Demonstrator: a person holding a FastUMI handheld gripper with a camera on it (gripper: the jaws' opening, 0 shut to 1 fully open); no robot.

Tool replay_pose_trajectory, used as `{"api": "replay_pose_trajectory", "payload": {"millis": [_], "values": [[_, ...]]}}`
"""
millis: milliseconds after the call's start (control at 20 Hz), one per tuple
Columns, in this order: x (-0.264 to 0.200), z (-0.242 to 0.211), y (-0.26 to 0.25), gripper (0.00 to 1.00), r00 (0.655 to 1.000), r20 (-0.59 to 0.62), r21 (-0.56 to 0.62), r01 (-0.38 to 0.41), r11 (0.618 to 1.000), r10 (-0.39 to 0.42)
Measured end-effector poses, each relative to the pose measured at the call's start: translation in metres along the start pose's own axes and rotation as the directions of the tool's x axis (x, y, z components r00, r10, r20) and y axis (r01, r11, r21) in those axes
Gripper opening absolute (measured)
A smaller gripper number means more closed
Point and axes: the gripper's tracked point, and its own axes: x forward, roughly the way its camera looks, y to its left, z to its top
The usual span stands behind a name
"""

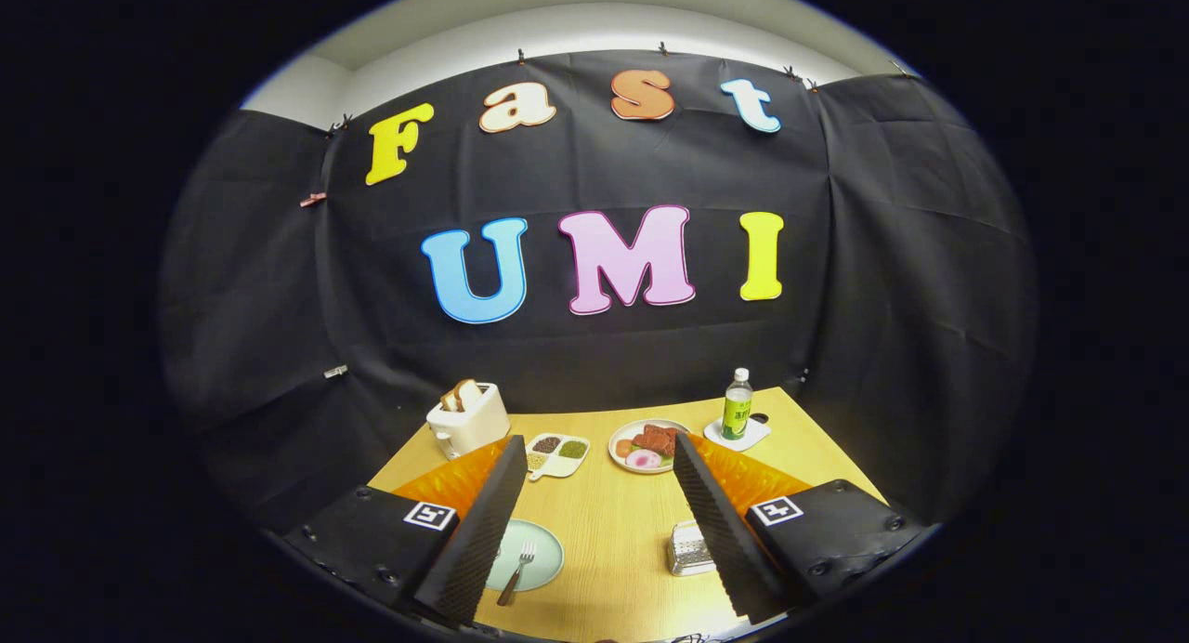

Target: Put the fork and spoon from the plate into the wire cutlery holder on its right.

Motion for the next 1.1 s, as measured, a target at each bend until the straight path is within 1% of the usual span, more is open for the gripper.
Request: {"api": "replay_pose_trajectory", "payload": {"millis": [250, 400, 600, 700, 800, 900, 1100], "values": [[0.001, -0.026, 0.006, 0.99, 0.998, -0.069, 0.004, 0.01, 1.0, -0.01], [0.008, -0.048, 0.008, 0.99, 0.99, -0.139, -0.001, 0.023, 1.0, -0.023], [0.026, -0.075, 0.023, 0.99, 0.974, -0.228, -0.027, 0.002, 1.0, -0.008], [0.039, -0.097, 0.034, 0.99, 0.958, -0.288, -0.035, -0.021, 0.999, 0.01], [0.053, -0.126, 0.051, 0.99, 0.927, -0.373, -0.034, -0.053, 0.998, 0.036], [0.063, -0.159, 0.064, 0.99, 0.884, -0.464, -0.044, -0.087, 0.995, 0.057], [0.077, -0.234, 0.093, 1.0, 0.759, -0.646, -0.079, -0.169, 0.983, 0.079]]}}
